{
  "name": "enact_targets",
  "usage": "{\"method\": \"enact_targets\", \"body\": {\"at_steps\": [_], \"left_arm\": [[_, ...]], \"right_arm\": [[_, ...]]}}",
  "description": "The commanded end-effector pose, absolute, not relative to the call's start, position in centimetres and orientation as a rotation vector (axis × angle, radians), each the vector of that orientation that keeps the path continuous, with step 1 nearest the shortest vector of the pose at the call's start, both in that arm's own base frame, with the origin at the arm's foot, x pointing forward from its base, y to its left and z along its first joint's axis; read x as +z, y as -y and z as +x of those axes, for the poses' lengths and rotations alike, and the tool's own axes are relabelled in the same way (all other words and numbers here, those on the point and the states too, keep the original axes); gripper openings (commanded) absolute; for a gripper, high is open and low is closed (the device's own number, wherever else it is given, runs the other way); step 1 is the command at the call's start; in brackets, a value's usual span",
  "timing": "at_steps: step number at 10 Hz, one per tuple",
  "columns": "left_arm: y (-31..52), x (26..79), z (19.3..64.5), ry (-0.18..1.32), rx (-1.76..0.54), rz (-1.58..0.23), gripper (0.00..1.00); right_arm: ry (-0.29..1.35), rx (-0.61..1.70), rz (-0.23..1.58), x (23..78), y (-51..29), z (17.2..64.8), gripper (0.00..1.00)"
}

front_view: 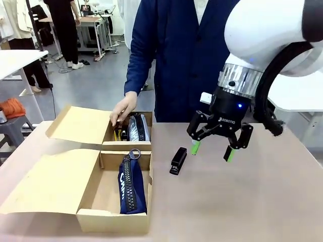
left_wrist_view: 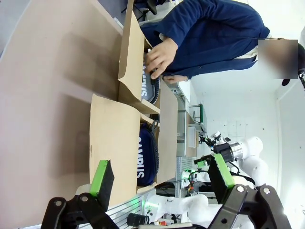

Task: Place items inside the box.
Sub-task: Pick up a Pencil pouch or Stapler and place it inside the Mailer Box closest to the robot.

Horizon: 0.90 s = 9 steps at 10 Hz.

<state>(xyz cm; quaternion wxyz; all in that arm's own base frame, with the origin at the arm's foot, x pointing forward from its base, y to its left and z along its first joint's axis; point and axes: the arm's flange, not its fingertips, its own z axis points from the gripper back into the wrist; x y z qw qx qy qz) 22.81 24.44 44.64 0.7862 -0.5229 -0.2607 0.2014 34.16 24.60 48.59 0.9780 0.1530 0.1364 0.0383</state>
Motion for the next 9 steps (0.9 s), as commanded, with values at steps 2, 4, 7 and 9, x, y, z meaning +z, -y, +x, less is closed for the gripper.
{"method": "enact_targets", "body": {"at_steps": [2, 4, 7, 9], "left_arm": [[-24.3, 44.7, 22.8, 0.581, 0.418, -1.139, 1.00], [-24.3, 44.7, 22.8, 0.581, 0.418, -1.139, 1.00], [-24.3, 44.7, 22.8, 0.581, 0.418, -1.139, 1.00], [-24.3, 44.7, 22.8, 0.581, 0.418, -1.139, 1.00]], "right_arm": [[-0.307, 0.019, 0.461, 51.5, -16.0, 23.3, 1.00], [-0.251, -0.016, 0.513, 50.0, -15.1, 21.6, 1.00], [-0.163, -0.175, 0.521, 49.5, -17.5, 25.0, 1.00], [-0.226, -0.289, 0.418, 49.1, -24.7, 31.6, 1.00]]}}
